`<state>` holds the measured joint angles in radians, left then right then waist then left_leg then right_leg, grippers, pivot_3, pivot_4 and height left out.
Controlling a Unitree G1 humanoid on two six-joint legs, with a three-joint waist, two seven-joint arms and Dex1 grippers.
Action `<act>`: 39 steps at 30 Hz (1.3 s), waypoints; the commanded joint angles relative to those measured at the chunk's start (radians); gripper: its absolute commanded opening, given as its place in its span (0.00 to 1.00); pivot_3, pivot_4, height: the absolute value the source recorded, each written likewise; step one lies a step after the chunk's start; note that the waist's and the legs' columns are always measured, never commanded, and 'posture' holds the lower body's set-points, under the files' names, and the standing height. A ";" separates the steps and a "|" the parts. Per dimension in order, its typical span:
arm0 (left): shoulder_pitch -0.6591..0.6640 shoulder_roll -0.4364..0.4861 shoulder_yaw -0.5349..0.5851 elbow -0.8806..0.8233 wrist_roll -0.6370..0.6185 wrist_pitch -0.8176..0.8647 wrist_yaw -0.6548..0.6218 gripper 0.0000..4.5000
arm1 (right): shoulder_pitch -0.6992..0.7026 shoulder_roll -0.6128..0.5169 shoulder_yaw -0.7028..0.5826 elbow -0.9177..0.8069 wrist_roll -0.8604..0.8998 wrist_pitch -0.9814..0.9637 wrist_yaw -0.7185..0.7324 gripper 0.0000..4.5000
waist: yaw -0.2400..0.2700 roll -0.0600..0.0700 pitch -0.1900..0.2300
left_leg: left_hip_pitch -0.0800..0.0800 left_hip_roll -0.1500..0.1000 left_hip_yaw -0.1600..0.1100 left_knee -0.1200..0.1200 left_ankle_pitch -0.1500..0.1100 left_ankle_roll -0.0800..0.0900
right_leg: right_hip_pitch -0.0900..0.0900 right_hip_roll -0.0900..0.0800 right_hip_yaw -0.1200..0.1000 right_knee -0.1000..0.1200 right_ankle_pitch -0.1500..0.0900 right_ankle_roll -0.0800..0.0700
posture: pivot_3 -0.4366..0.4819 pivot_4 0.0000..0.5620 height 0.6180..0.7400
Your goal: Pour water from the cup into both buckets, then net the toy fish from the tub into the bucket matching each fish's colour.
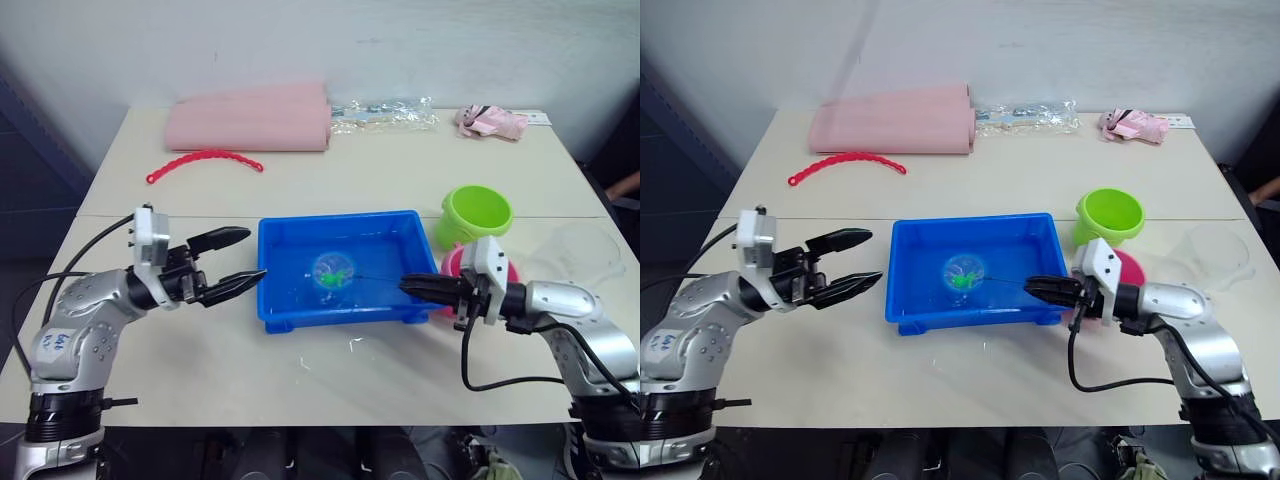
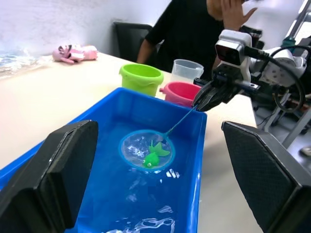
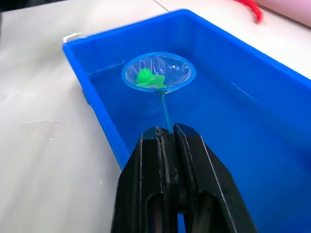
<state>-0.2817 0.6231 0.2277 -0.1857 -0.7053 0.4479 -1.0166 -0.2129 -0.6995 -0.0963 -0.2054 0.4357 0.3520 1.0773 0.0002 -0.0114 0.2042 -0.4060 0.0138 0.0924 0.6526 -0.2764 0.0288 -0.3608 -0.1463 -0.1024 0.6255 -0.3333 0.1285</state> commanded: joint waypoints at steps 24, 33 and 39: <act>-0.274 -0.152 -0.194 0.090 0.127 0.015 0.143 0.98 | 0.123 -0.134 -0.432 0.179 -0.120 -0.218 -0.296 0.00 | 0.022 0.000 0.000 | 0.001 -0.001 0.001 0.001 0.001 0.001 | 0.001 0.001 0.001 0.000 0.000 0.000 | 0.48 0.27 1.00; -0.286 -0.166 -0.212 0.106 0.144 0.005 0.125 0.98 | 0.026 -0.254 -0.284 0.415 -0.449 -0.588 -0.426 0.00 | 0.019 0.000 0.000 | 0.001 -0.001 0.001 0.001 0.003 0.000 | 0.000 0.001 0.001 0.000 0.000 0.000 | 0.48 0.27 1.00; -0.277 -0.177 -0.210 0.103 0.144 0.005 0.123 0.98 | 0.015 -0.383 -0.210 0.523 -0.701 -0.850 -0.601 0.00 | 0.021 0.000 0.000 | 0.001 -0.001 0.001 0.001 0.003 0.000 | 0.001 0.000 0.001 -0.001 0.000 0.000 | 0.48 0.27 1.00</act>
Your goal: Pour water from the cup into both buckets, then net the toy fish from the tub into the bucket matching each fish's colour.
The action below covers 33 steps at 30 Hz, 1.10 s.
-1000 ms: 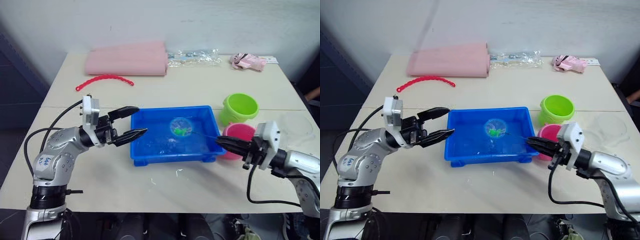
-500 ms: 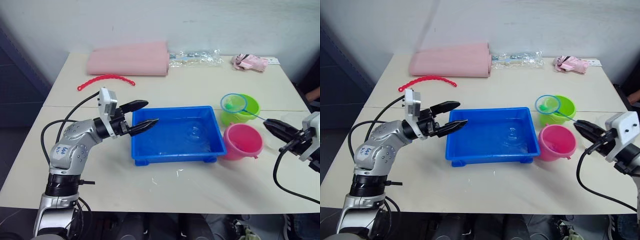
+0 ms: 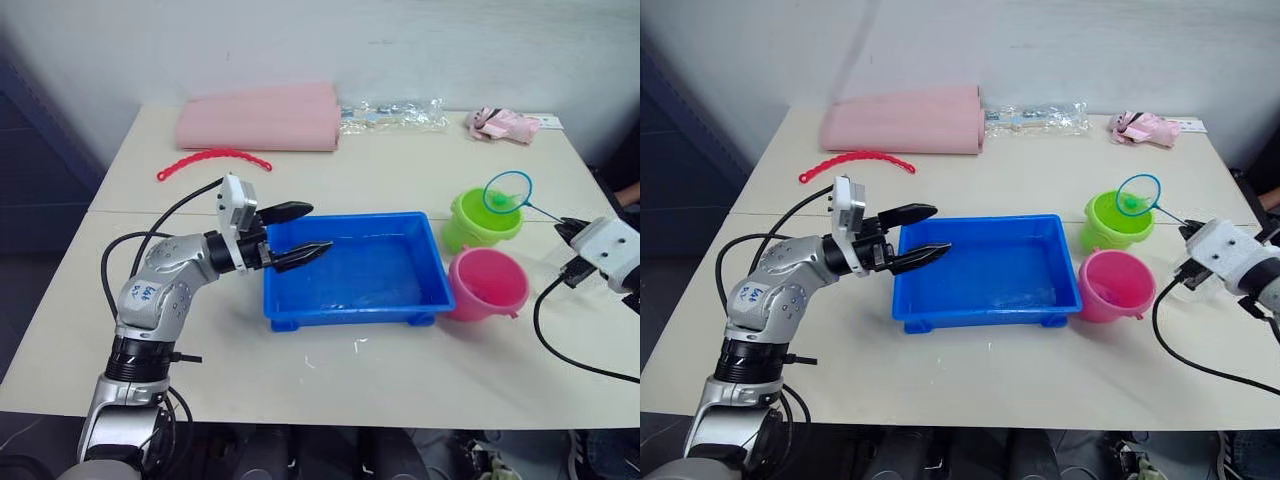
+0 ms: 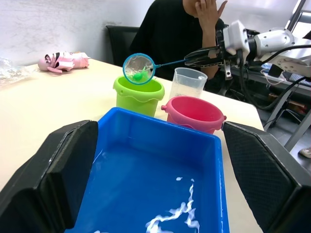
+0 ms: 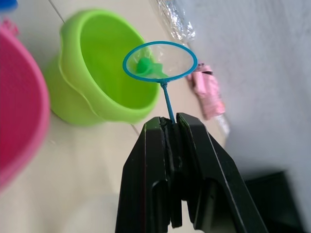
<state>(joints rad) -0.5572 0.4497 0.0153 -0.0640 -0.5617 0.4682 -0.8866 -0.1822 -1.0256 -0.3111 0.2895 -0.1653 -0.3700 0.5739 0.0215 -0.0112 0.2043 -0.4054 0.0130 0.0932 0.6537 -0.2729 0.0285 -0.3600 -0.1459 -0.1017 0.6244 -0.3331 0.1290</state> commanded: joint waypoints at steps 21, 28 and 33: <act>0.034 0.038 0.081 0.017 -0.008 -0.096 -0.083 0.98 | -0.036 0.000 0.011 0.039 0.362 -0.200 -0.086 0.00 | -0.028 0.000 0.000 | 0.001 0.002 -0.002 -0.001 0.003 -0.002 | 0.002 0.003 -0.001 -0.002 0.000 0.000 | 0.48 0.27 1.00; 0.108 0.172 0.291 0.016 -0.165 -0.077 -0.226 0.98 | 0.137 0.015 0.020 -0.452 1.009 0.351 0.284 0.00 | -0.023 0.001 0.000 | 0.001 0.003 -0.004 -0.002 0.003 -0.002 | 0.002 0.003 -0.002 0.000 0.000 0.000 | 0.48 0.27 1.00; 0.257 0.279 0.378 -0.072 -0.205 -0.067 -0.340 0.98 | 0.194 -0.027 0.099 -0.592 1.030 0.466 0.447 0.00 | -0.019 0.000 0.000 | 0.001 0.001 -0.003 -0.001 -0.001 0.003 | 0.003 -0.001 -0.002 -0.001 0.000 0.000 | 0.48 0.27 1.00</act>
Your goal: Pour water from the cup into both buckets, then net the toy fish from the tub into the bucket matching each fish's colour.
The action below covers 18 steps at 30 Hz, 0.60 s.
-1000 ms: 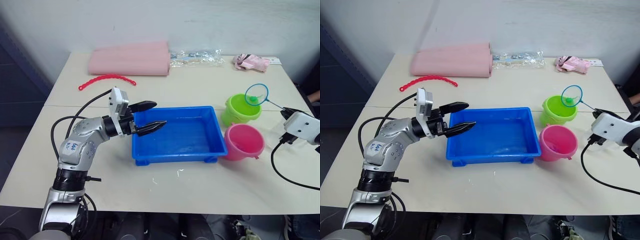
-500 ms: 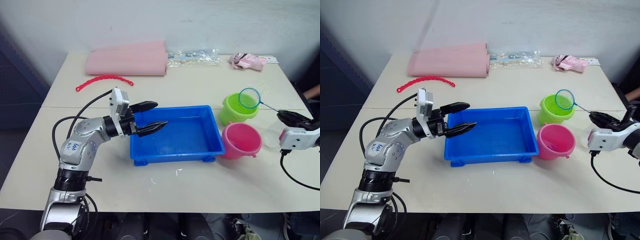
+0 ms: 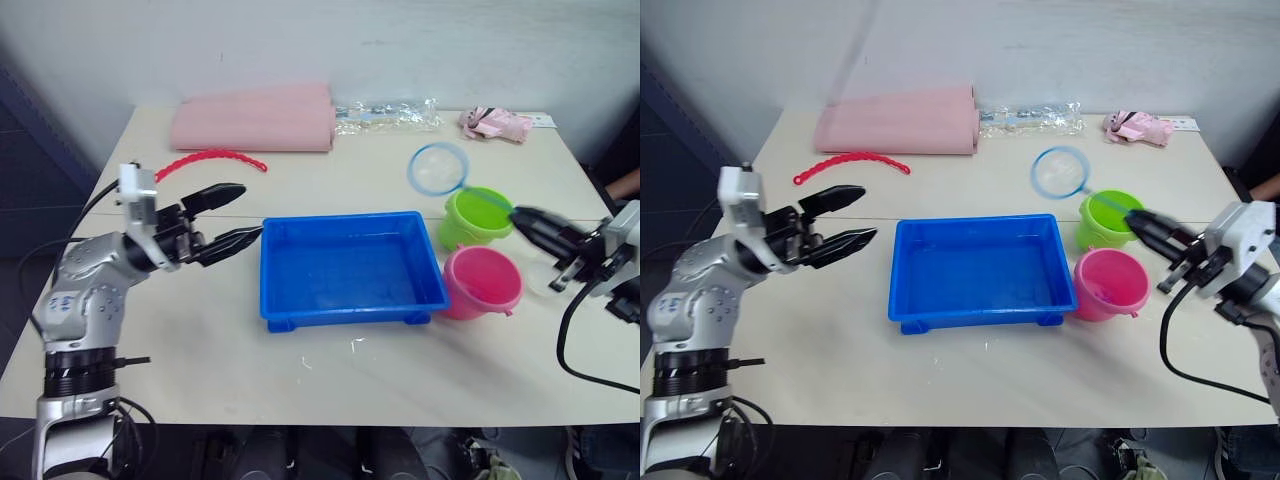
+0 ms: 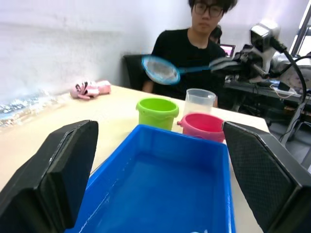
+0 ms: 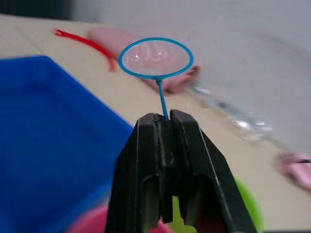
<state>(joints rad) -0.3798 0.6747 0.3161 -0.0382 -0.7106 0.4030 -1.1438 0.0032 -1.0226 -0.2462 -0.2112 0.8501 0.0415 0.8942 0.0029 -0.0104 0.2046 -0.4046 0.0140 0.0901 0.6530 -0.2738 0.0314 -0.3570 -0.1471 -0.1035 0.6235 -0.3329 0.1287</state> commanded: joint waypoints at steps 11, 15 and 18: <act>0.393 0.165 0.037 -0.280 0.014 -0.085 -0.259 0.98 | 0.075 0.122 0.272 -0.153 -0.213 -0.018 0.309 0.00 | -0.001 -0.001 0.000 | 0.000 0.000 0.002 -0.001 -0.003 -0.002 | -0.002 0.000 0.001 -0.005 0.001 0.001 | 0.48 0.27 1.00; 0.416 0.125 -0.024 -0.309 0.040 -0.100 -0.220 0.98 | 0.072 0.236 0.398 -0.062 -0.371 -0.124 0.320 0.00 | 0.000 -0.001 -0.001 | 0.001 0.000 0.001 -0.001 -0.004 -0.003 | -0.002 -0.001 0.002 -0.004 0.001 0.000 | 0.48 0.27 1.00; 0.407 0.110 -0.050 -0.319 0.049 -0.101 -0.192 0.98 | 0.050 0.314 0.420 0.010 -0.414 -0.155 0.288 0.00 | -0.002 -0.002 -0.001 | 0.001 0.001 0.001 -0.002 -0.003 -0.003 | -0.002 -0.001 0.002 -0.004 0.001 0.000 | 0.48 0.27 1.00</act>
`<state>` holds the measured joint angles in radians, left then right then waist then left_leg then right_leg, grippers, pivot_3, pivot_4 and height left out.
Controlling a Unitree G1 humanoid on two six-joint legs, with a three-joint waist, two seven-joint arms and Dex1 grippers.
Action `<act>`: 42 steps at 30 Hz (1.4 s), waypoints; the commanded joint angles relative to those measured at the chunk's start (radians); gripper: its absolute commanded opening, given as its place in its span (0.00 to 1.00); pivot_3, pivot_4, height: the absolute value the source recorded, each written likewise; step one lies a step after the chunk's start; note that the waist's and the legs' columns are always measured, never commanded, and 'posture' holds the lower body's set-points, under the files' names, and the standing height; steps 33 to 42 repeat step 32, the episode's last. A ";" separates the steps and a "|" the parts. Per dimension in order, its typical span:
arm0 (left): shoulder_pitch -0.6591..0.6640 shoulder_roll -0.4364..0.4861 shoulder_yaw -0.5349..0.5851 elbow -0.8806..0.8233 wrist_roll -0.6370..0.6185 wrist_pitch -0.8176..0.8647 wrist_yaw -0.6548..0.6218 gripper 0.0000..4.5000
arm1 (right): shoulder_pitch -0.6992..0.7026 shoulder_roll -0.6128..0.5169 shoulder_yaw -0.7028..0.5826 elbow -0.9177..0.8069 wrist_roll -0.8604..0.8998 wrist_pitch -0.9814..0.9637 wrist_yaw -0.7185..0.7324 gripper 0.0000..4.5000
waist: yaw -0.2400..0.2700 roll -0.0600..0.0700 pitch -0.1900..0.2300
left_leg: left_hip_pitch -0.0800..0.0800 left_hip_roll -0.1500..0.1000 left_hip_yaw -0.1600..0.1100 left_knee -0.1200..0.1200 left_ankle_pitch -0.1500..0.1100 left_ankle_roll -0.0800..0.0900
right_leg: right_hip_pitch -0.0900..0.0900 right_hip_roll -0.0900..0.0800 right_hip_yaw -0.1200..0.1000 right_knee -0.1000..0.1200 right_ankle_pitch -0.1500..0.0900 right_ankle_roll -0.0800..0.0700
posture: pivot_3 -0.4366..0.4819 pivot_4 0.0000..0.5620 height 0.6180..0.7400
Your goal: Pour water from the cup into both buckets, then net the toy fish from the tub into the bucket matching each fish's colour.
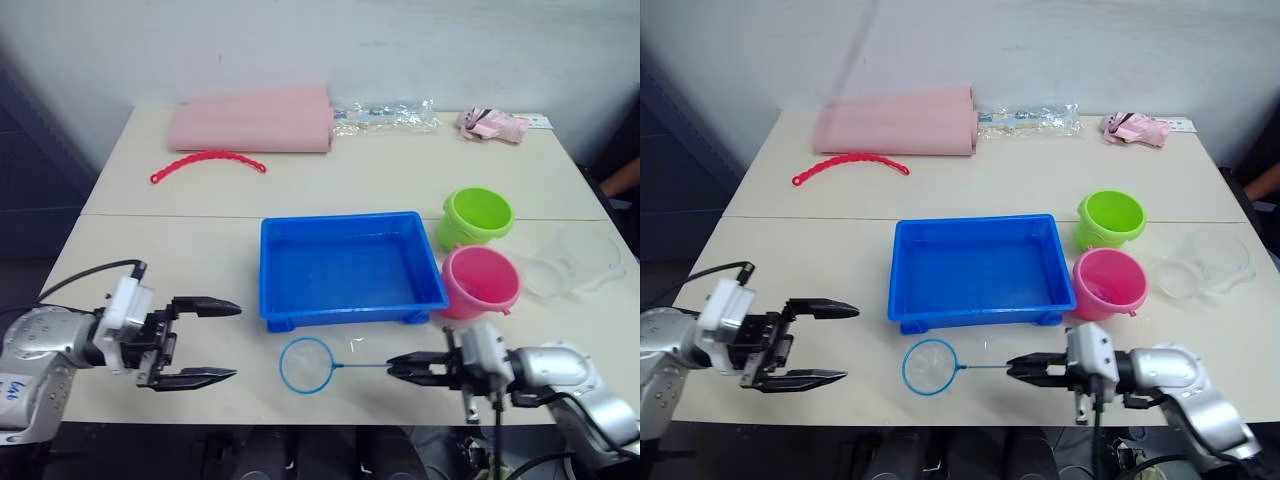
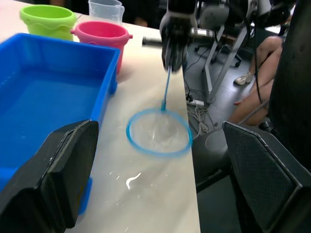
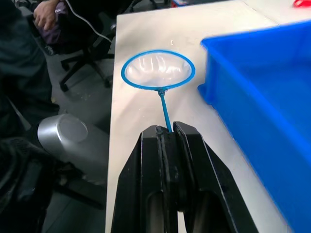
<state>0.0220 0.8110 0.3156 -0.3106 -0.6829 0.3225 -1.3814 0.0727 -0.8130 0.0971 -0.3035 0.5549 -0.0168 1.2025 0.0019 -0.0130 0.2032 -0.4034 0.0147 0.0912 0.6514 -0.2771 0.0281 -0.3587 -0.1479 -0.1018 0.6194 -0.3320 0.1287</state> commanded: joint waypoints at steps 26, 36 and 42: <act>0.124 0.016 0.134 0.157 0.210 -0.183 0.251 1.00 | 0.202 -0.187 -0.547 0.015 0.084 -0.003 0.186 0.99 | 0.010 0.001 0.000 | 0.000 0.000 0.001 -0.001 -0.001 0.001 | -0.001 -0.001 0.000 -0.001 0.000 -0.001 | 0.48 0.27 1.00; 0.123 0.032 0.127 0.213 0.246 -0.263 0.235 1.00 | 0.212 -0.237 -0.684 0.198 0.026 -0.066 0.303 0.99 | 0.013 0.001 0.000 | 0.000 0.000 0.001 -0.002 -0.001 0.001 | -0.001 -0.002 0.000 -0.002 0.000 -0.001 | 0.48 0.27 1.00; 0.123 0.032 0.127 0.213 0.246 -0.263 0.235 1.00 | 0.212 -0.237 -0.684 0.198 0.026 -0.066 0.303 0.99 | 0.013 0.001 0.000 | 0.000 0.000 0.001 -0.002 -0.001 0.001 | -0.001 -0.002 0.000 -0.002 0.000 -0.001 | 0.48 0.27 1.00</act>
